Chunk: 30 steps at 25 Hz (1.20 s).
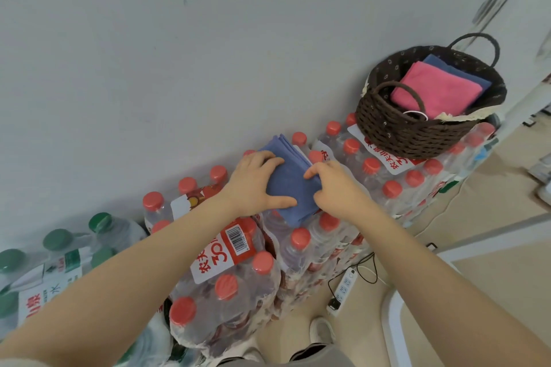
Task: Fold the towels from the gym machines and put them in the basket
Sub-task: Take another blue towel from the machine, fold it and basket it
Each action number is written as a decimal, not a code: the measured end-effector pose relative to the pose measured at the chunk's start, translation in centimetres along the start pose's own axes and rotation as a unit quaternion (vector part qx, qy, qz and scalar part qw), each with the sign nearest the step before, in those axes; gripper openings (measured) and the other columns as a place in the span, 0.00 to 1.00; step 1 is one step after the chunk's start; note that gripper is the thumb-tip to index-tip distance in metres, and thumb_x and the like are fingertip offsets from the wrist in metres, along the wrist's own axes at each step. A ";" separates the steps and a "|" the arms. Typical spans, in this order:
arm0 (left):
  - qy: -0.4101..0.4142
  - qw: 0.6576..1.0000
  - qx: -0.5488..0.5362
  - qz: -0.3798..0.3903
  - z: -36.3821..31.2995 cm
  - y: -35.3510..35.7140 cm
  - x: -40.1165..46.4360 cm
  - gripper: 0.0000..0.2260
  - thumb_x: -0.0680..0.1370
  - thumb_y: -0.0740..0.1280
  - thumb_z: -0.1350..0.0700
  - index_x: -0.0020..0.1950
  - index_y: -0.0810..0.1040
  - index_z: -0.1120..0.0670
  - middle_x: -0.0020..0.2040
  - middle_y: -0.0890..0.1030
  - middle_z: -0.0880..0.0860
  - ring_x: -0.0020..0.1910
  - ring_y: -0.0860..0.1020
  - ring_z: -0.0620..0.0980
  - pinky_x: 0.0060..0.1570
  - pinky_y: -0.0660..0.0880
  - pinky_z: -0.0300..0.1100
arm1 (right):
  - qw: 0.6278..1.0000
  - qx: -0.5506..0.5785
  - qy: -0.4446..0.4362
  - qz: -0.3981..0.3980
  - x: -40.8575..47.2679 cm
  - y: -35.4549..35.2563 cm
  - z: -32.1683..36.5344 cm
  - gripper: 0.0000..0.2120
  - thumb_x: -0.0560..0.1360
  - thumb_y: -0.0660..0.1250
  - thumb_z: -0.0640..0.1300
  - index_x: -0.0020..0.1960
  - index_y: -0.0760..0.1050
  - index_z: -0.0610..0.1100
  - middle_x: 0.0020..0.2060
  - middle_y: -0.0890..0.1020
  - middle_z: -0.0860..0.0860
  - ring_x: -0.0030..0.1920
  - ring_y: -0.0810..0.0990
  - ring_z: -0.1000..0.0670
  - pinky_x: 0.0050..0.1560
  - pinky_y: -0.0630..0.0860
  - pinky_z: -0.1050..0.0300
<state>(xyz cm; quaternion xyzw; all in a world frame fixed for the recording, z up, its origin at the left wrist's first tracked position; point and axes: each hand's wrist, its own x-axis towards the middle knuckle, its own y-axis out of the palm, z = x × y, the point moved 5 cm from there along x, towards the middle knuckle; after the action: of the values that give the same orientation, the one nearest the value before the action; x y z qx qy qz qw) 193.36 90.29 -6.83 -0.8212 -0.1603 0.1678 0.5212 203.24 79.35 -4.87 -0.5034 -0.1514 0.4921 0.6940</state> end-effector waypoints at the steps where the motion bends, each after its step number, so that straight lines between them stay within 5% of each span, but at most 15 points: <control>1: 0.000 0.999 0.038 -0.001 0.1 0.2 0.2 0.51 0.54 0.53 0.26 0.73 0.60 0.51 0.72 0.60 0.52 0.72 0.57 0.54 0.72 0.53 0.50 | 0.996 -0.084 0.016 -0.028 -0.1 0.0 0.0 0.19 0.73 0.60 0.36 0.63 0.68 0.45 0.69 0.61 0.44 0.62 0.68 0.43 0.53 0.69 0.56; 3: -0.006 0.997 0.068 0.023 0.5 0.4 0.6 0.53 0.52 0.52 0.24 0.74 0.56 0.47 0.73 0.58 0.50 0.73 0.54 0.58 0.72 0.53 0.55 | 0.974 -0.196 -0.064 -0.098 -0.6 0.7 1.3 0.18 0.74 0.61 0.42 0.63 0.69 0.41 0.75 0.52 0.43 0.71 0.59 0.41 0.67 0.62 0.48; 6: 0.003 0.993 0.069 0.095 1.1 0.3 0.8 0.53 0.57 0.64 0.26 0.76 0.49 0.46 0.74 0.52 0.50 0.72 0.54 0.59 0.71 0.58 0.55 | 0.946 -0.216 -0.233 -0.065 -1.2 3.5 1.6 0.28 0.74 0.49 0.49 0.70 0.64 0.38 0.75 0.57 0.44 0.74 0.60 0.44 0.73 0.49 0.51; 9: 0.031 0.982 0.129 0.130 1.4 -0.4 1.3 0.50 0.65 0.71 0.35 0.76 0.44 0.47 0.74 0.51 0.51 0.68 0.58 0.58 0.70 0.60 0.50 | 0.958 -0.199 -0.204 -0.036 -1.2 3.5 -1.1 0.38 0.71 0.38 0.62 0.76 0.45 0.44 0.75 0.45 0.52 0.74 0.43 0.57 0.73 0.39 0.53; 13: 0.061 0.986 0.103 0.113 1.2 -1.6 3.3 0.42 0.71 0.71 0.52 0.76 0.47 0.50 0.71 0.59 0.57 0.66 0.66 0.58 0.66 0.61 0.43 | 0.970 -0.162 -0.181 -0.017 -1.2 3.3 -2.1 0.53 0.61 0.47 0.76 0.76 0.41 0.46 0.70 0.39 0.59 0.71 0.38 0.60 0.73 0.39 0.55; 16: 0.064 0.992 0.022 0.105 1.3 -2.7 4.2 0.36 0.69 0.69 0.54 0.74 0.58 0.53 0.66 0.68 0.58 0.64 0.69 0.57 0.61 0.63 0.40 | 0.969 -0.120 -0.191 -0.099 -0.4 2.5 -2.4 0.42 0.68 0.57 0.67 0.75 0.55 0.46 0.74 0.57 0.55 0.74 0.53 0.55 0.73 0.50 0.53; 18: 0.041 0.994 -0.080 0.061 1.8 -3.5 4.5 0.36 0.63 0.66 0.51 0.71 0.65 0.54 0.60 0.74 0.55 0.58 0.73 0.53 0.56 0.66 0.39 | 0.970 -0.030 -0.166 -0.172 -0.1 1.2 -2.5 0.26 0.71 0.64 0.49 0.68 0.66 0.45 0.61 0.75 0.51 0.64 0.72 0.50 0.63 0.65 0.55; 20: 0.004 0.973 -0.231 -0.008 1.7 -4.1 4.7 0.31 0.62 0.70 0.49 0.65 0.72 0.54 0.54 0.78 0.49 0.51 0.75 0.47 0.50 0.70 0.36 | 0.963 0.168 -0.094 -0.187 0.5 -0.4 -3.2 0.18 0.73 0.65 0.38 0.62 0.69 0.42 0.48 0.77 0.51 0.49 0.76 0.51 0.48 0.70 0.58; 23: -0.033 0.881 -0.460 -0.103 -0.4 -4.8 5.6 0.14 0.71 0.72 0.53 0.55 0.74 0.53 0.50 0.81 0.50 0.46 0.79 0.46 0.44 0.78 0.36 | 0.893 0.394 -0.064 -0.205 1.0 -4.3 -5.1 0.11 0.76 0.62 0.38 0.58 0.69 0.45 0.48 0.76 0.55 0.50 0.76 0.53 0.52 0.74 0.54; 25: 0.007 0.787 -0.610 -0.095 -3.6 -5.2 6.8 0.21 0.67 0.75 0.51 0.55 0.74 0.53 0.49 0.84 0.49 0.46 0.82 0.44 0.42 0.79 0.37 | 0.850 0.470 -0.097 -0.217 1.1 -7.8 -6.3 0.08 0.79 0.59 0.40 0.55 0.68 0.50 0.49 0.77 0.57 0.52 0.77 0.55 0.56 0.74 0.56; 26: 0.039 0.766 -0.638 -0.071 -5.4 -5.6 7.8 0.28 0.61 0.78 0.48 0.57 0.73 0.53 0.50 0.83 0.49 0.47 0.82 0.44 0.43 0.79 0.37 | 0.827 0.502 -0.106 -0.231 1.0 -9.7 -6.9 0.07 0.79 0.58 0.41 0.54 0.68 0.53 0.51 0.77 0.57 0.53 0.77 0.57 0.55 0.75 0.60; 28: 0.093 0.793 -0.601 -0.045 -9.5 -6.8 10.0 0.35 0.59 0.79 0.48 0.62 0.70 0.53 0.57 0.80 0.51 0.55 0.80 0.46 0.50 0.78 0.40 | 0.789 0.538 -0.100 -0.279 0.5 -13.6 -8.9 0.07 0.80 0.56 0.44 0.56 0.67 0.54 0.51 0.76 0.60 0.50 0.76 0.63 0.49 0.75 0.69; 30: 0.109 0.838 -0.531 -0.065 -13.3 -7.9 13.0 0.28 0.68 0.73 0.52 0.65 0.69 0.54 0.60 0.78 0.52 0.57 0.78 0.46 0.54 0.77 0.38 | 0.772 0.544 -0.087 -0.318 0.1 -17.2 -11.9 0.12 0.79 0.59 0.42 0.62 0.65 0.50 0.50 0.76 0.59 0.47 0.77 0.65 0.43 0.75 0.71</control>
<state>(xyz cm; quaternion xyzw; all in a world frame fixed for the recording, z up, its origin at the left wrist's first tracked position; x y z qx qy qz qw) 210.12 88.50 4.33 -0.9727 -0.2199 -0.0677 0.0290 220.84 72.75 4.39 0.0796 -0.0696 0.2852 0.9526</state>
